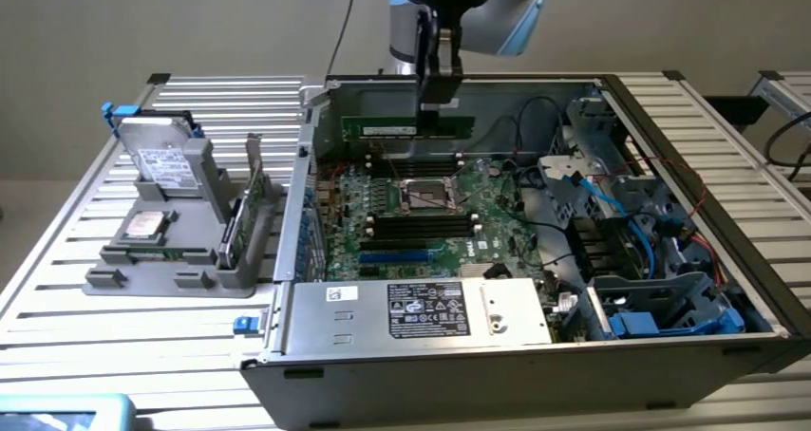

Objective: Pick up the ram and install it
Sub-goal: 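Pick up the ram and move it above insertion slot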

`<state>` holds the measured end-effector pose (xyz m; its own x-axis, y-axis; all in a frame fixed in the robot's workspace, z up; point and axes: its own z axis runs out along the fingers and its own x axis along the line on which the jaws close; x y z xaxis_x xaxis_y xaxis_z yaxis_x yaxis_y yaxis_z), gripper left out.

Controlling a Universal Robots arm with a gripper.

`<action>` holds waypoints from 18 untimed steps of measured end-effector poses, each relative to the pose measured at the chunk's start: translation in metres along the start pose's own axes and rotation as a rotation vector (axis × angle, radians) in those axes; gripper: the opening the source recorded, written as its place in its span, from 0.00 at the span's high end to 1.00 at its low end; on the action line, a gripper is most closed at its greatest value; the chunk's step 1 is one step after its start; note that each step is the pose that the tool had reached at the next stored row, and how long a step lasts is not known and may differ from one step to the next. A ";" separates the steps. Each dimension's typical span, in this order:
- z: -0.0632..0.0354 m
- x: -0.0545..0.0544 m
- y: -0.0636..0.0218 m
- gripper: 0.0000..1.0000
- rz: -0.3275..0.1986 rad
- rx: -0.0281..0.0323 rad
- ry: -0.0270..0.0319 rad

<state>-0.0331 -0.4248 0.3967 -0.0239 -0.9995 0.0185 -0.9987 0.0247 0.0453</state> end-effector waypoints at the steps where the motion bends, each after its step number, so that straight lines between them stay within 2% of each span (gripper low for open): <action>1: 0.0005 -0.002 -0.0026 0.87 0.000 0.0001 0.0000; 5: 0.0030 -0.007 -0.0134 0.87 0.000 0.0000 0.0001; 7: 0.0038 -0.012 -0.0162 0.87 0.000 -0.0001 0.0001; 18: 0.0063 -0.033 -0.0189 0.87 0.000 0.0000 0.0000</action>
<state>-0.0137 -0.3920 0.3890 -0.0239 -0.9995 0.0185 -0.9987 0.0247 0.0452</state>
